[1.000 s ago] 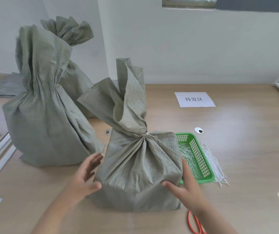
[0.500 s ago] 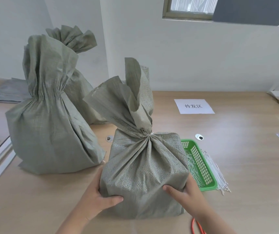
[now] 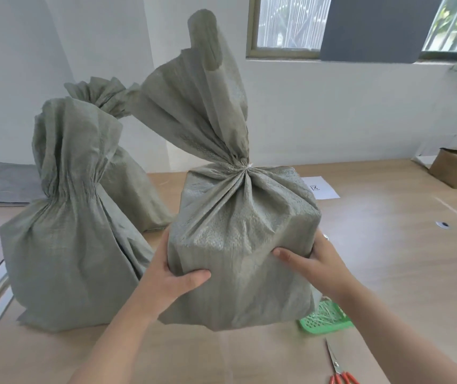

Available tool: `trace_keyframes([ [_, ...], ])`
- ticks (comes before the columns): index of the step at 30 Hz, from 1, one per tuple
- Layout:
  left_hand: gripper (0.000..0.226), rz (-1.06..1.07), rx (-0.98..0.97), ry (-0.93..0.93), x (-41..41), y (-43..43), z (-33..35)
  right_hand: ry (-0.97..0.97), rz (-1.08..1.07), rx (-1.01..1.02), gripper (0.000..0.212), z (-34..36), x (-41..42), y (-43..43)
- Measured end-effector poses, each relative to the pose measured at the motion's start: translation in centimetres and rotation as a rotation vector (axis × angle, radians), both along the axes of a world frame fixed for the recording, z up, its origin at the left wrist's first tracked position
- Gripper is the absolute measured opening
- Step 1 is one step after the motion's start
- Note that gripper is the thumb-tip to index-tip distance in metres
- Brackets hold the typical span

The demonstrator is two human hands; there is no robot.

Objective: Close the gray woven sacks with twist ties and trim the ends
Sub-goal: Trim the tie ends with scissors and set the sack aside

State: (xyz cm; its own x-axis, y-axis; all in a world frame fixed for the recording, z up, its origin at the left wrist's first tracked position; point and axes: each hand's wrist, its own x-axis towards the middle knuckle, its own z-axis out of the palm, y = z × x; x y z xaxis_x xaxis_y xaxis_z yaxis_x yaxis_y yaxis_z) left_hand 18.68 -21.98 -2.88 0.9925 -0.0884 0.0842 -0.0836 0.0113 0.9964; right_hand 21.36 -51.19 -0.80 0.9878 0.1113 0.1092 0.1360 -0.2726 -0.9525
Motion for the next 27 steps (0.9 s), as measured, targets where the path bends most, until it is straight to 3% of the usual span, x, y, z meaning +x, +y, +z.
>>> trace_keyframes([
  [4,0.099,0.014,0.004,-0.005,4.8,-0.5,2.4,-0.048,0.001,-0.017,0.051,2.6,4.3,-0.5],
  [11,0.091,0.072,0.1,-0.018,15.8,-3.1,3.8,-0.05,0.01,-0.045,0.054,3.3,16.8,-3.1],
  [27,0.089,0.169,0.226,0.015,39.7,-6.3,-4.1,0.033,0.035,0.028,0.064,-6.0,42.7,-4.9],
])
